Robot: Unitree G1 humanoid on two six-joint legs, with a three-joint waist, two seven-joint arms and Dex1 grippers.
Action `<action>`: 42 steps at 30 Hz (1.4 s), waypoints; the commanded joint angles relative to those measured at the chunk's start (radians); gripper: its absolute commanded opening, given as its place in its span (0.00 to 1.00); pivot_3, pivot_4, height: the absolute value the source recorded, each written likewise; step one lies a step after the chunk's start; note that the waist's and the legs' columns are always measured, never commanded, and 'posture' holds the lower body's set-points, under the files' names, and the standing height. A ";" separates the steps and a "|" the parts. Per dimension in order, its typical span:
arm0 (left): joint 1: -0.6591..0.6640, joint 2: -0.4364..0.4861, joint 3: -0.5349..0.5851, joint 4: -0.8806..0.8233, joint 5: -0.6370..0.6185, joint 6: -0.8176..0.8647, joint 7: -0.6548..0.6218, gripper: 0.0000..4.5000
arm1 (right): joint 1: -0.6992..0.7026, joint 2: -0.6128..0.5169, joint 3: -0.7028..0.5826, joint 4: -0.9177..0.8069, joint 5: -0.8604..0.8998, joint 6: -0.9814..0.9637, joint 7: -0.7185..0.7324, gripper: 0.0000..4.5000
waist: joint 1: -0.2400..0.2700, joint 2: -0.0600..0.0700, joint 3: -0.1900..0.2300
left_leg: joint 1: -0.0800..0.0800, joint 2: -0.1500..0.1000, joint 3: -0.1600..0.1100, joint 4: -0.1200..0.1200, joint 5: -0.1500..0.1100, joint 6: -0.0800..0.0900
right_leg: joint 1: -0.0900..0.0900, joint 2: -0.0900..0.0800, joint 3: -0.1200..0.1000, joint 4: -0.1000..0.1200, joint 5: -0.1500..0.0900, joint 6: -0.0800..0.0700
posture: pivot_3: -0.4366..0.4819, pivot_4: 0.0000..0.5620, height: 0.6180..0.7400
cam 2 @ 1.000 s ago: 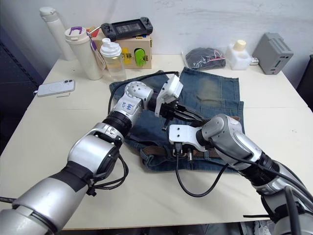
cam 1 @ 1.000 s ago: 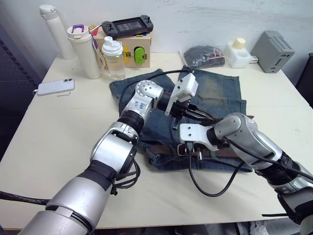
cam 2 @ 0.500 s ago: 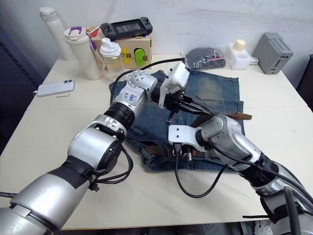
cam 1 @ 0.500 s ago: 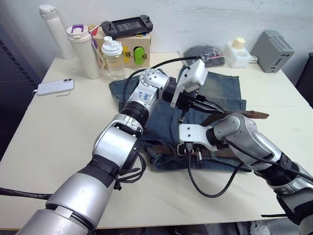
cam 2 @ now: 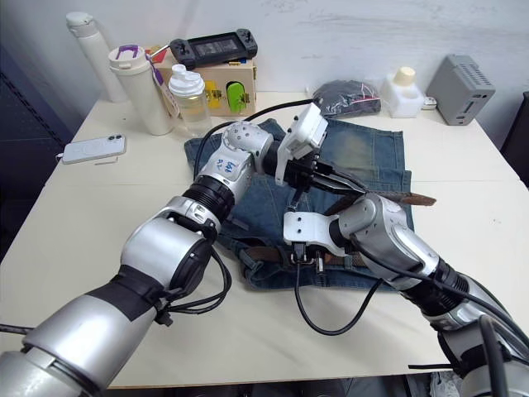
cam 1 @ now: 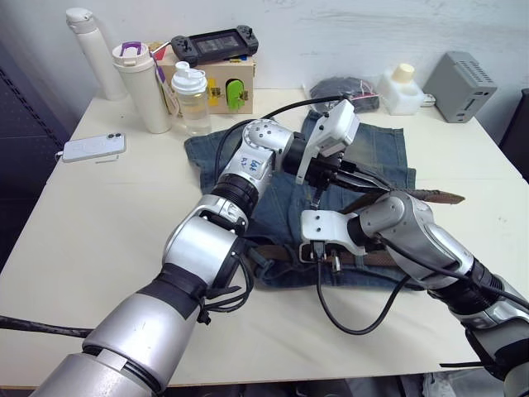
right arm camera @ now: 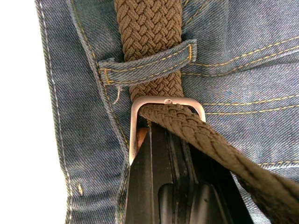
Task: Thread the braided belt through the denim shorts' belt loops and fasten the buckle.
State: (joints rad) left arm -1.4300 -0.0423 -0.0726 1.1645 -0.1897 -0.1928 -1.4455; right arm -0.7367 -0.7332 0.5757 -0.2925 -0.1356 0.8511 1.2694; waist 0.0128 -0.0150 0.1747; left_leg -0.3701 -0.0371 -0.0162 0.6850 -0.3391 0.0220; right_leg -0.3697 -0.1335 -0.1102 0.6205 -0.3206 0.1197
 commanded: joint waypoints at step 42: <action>0.852 0.445 -0.016 -1.158 -0.018 0.302 0.454 0.00 | 0.701 0.019 -0.348 -0.694 0.107 0.214 -0.957 0.99 | 0.014 0.010 0.007 | -0.013 -0.004 -0.001 0.001 0.003 0.003 | -0.012 0.000 0.004 0.005 -0.001 -0.002 | 0.48 0.27 0.59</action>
State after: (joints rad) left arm -0.5589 0.3941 -0.0977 0.0435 -0.1837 0.1119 -0.9941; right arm -0.0504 -0.7332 0.2168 -0.9129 0.0519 1.1170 0.4097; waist 0.0265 -0.0052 0.1815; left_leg -0.3826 -0.0410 -0.0174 0.6864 -0.3365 0.0246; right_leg -0.3817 -0.1335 -0.1063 0.6257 -0.3214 0.1182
